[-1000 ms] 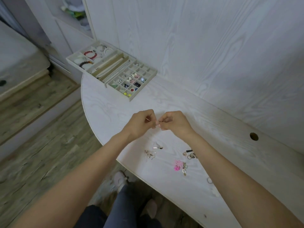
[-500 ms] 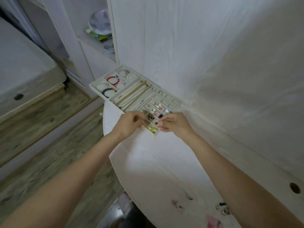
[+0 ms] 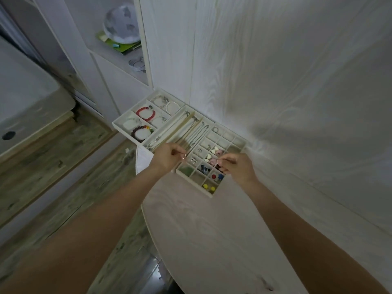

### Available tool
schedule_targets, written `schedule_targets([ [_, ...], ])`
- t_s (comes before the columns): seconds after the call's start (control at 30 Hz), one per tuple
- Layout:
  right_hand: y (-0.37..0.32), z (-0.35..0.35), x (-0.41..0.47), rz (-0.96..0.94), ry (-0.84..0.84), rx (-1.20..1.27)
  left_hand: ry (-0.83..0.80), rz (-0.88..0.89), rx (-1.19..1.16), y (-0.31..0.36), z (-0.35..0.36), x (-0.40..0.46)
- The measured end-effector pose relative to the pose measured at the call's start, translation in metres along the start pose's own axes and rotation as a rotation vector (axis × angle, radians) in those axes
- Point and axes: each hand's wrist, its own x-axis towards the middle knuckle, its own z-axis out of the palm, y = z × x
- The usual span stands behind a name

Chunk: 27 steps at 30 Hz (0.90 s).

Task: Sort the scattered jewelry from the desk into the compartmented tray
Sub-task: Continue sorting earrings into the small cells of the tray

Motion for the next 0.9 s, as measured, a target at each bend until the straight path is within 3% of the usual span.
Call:
schedule_targets([
  [0.2, 0.021, -0.008, 0.013, 0.112, 0.069, 0.082, -0.023, 0.012, -0.106, 0.002, 0.013, 0.027],
  [0.4, 0.036, -0.011, 0.021, 0.221, 0.055, 0.2, -0.108, 0.164, 0.101, 0.005, 0.024, 0.046],
  [0.57, 0.038, -0.012, 0.026, 0.26, 0.065, 0.214, -0.08, 0.096, 0.009, 0.005, 0.027, 0.052],
  [0.9, 0.037, -0.011, 0.028, 0.23, 0.061, 0.161, 0.04, 0.155, 0.417, 0.018, 0.036, 0.056],
])
